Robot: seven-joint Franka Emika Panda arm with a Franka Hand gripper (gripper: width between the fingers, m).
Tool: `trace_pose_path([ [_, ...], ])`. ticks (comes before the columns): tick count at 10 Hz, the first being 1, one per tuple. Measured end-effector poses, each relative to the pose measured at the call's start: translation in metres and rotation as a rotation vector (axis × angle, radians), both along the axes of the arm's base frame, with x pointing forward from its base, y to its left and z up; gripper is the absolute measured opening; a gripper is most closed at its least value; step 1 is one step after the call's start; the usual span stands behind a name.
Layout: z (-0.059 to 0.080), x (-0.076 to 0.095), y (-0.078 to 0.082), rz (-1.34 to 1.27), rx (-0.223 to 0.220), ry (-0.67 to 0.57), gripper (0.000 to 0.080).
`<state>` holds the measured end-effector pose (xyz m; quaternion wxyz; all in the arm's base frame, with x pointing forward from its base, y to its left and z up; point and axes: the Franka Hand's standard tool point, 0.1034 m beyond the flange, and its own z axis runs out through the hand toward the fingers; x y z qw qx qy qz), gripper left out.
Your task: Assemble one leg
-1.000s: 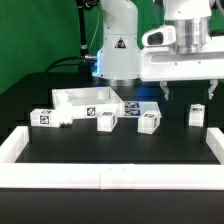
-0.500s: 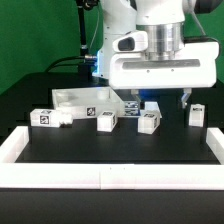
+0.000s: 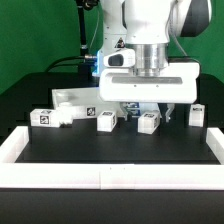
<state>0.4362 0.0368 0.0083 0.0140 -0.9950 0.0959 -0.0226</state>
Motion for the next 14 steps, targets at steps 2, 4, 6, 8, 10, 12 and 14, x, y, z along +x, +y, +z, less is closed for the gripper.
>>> trace_pose_path([
  [2,0.000,0.001,-0.002,0.003,0.000,0.001,0.0412],
  [4,0.000,0.001,-0.001,0.004,0.000,0.001,0.0283],
  [6,0.005,-0.020,0.010,0.026,0.001,0.010,0.0284],
  [8,0.002,-0.047,0.019,0.068,-0.019,-0.026,0.0284],
  [10,0.000,-0.056,0.034,0.097,-0.023,-0.040,0.0284],
  [12,0.001,-0.055,0.041,0.099,-0.021,-0.042,0.0284],
  [14,0.002,-0.049,0.041,0.099,-0.019,-0.049,0.0284],
])
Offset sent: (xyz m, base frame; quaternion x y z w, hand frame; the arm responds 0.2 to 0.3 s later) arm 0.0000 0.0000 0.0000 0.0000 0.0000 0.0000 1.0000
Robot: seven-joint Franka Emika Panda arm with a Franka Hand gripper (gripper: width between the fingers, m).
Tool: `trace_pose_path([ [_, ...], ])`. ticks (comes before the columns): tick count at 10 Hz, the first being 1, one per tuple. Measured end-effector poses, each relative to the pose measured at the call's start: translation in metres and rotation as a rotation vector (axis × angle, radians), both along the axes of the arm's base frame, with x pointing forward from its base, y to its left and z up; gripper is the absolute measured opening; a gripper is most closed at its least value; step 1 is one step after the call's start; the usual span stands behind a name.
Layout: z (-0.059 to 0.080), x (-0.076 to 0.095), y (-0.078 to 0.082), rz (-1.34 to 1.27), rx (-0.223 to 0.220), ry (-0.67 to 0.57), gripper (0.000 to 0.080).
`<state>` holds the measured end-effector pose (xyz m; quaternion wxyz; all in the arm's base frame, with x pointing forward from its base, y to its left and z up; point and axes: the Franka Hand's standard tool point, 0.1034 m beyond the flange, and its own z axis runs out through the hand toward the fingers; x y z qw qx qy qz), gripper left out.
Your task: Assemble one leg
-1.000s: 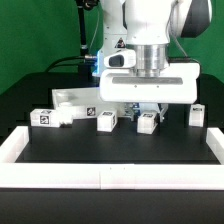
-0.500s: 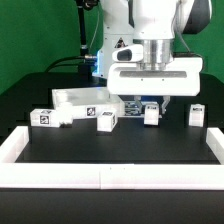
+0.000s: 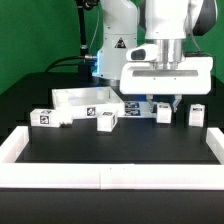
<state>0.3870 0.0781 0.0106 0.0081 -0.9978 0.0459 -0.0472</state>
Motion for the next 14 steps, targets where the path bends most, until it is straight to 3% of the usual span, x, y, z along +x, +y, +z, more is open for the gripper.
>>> trace_pose_path([
  [1,0.000,0.000,-0.001,-0.002,0.000,0.001,0.0284],
  [2,0.000,0.000,-0.001,-0.001,0.000,0.001,0.0439],
  [3,0.000,0.000,-0.001,-0.001,0.000,0.001,0.0439],
  [4,0.001,-0.001,-0.003,0.005,0.003,0.020,0.0567],
  [5,0.019,0.005,-0.012,-0.007,0.028,0.074,0.0632],
  [7,0.060,0.014,-0.034,-0.013,0.071,0.113,0.0645],
  [8,0.076,0.022,-0.052,0.009,0.080,0.103,0.0645],
  [10,0.083,0.028,-0.085,0.054,0.074,0.078,0.0649],
  [14,0.081,0.028,-0.083,0.044,0.074,0.083,0.0649],
])
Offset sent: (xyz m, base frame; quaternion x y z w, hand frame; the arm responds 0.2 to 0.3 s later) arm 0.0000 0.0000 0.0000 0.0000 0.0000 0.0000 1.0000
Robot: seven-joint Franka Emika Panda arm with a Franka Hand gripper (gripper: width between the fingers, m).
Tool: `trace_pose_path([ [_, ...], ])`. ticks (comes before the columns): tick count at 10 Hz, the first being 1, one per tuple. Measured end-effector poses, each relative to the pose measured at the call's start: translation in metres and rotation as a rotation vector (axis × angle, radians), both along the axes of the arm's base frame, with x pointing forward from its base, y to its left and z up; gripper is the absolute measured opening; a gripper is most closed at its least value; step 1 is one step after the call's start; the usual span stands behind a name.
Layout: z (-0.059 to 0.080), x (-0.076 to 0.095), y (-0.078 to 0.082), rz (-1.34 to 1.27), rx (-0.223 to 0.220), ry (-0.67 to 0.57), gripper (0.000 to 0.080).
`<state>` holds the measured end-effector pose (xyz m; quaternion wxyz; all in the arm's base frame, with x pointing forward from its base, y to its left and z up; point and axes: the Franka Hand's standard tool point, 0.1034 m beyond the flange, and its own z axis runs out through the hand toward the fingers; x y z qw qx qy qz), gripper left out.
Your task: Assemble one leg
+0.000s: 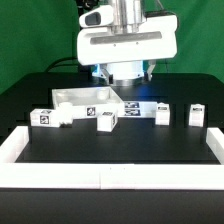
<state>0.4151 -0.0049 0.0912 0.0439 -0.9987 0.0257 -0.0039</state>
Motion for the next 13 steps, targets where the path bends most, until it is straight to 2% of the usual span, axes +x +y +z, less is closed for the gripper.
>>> trace_pose_path([
  [2,-0.001,-0.003,-0.006,0.038,-0.001,0.000,0.0649],
  [3,-0.005,-0.019,-0.038,0.161,0.001,0.009,0.0649],
  [4,-0.003,-0.027,-0.069,0.244,0.004,0.031,0.0649],
  [5,0.002,-0.023,-0.099,0.332,-0.006,0.023,0.0649],
  [6,0.002,-0.026,-0.121,0.404,-0.043,-0.028,0.0649],
  [7,-0.003,-0.035,-0.129,0.380,-0.038,-0.031,0.0649],
  [11,-0.005,-0.034,-0.128,0.376,-0.039,-0.024,0.0649],
  [12,-0.013,-0.037,-0.132,0.372,-0.050,-0.014,0.0649],
  [13,-0.027,-0.047,-0.146,0.371,-0.064,0.005,0.0649],
])
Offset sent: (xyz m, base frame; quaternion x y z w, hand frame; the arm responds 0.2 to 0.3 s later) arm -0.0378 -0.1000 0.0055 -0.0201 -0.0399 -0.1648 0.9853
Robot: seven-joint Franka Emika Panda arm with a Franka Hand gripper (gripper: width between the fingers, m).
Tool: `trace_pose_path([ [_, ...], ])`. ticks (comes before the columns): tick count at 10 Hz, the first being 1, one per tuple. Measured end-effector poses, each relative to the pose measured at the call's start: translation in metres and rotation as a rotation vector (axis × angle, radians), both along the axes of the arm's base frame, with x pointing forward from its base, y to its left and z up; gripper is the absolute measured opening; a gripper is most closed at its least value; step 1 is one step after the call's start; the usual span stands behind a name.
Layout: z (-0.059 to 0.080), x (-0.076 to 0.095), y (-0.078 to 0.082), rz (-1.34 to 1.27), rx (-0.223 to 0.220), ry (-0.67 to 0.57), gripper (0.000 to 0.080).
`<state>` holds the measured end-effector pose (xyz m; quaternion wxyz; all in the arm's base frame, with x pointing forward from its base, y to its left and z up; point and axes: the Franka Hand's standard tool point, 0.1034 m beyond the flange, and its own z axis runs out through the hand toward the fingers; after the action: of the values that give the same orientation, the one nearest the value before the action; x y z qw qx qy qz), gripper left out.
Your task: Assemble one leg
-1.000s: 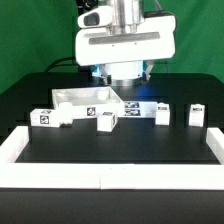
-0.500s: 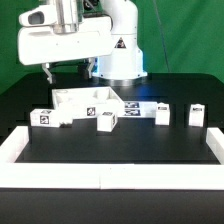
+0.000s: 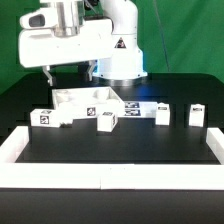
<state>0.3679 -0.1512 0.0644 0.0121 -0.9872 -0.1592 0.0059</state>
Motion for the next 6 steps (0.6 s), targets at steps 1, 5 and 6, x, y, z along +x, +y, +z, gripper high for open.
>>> trace_pose_path([
  [1,-0.013,-0.015,-0.019,-0.015,-0.021,0.008,0.0649],
  [5,-0.035,-0.038,-0.041,-0.046,-0.042,0.030,0.0649],
  [6,-0.036,-0.039,-0.041,-0.047,-0.042,0.032,0.0649],
])
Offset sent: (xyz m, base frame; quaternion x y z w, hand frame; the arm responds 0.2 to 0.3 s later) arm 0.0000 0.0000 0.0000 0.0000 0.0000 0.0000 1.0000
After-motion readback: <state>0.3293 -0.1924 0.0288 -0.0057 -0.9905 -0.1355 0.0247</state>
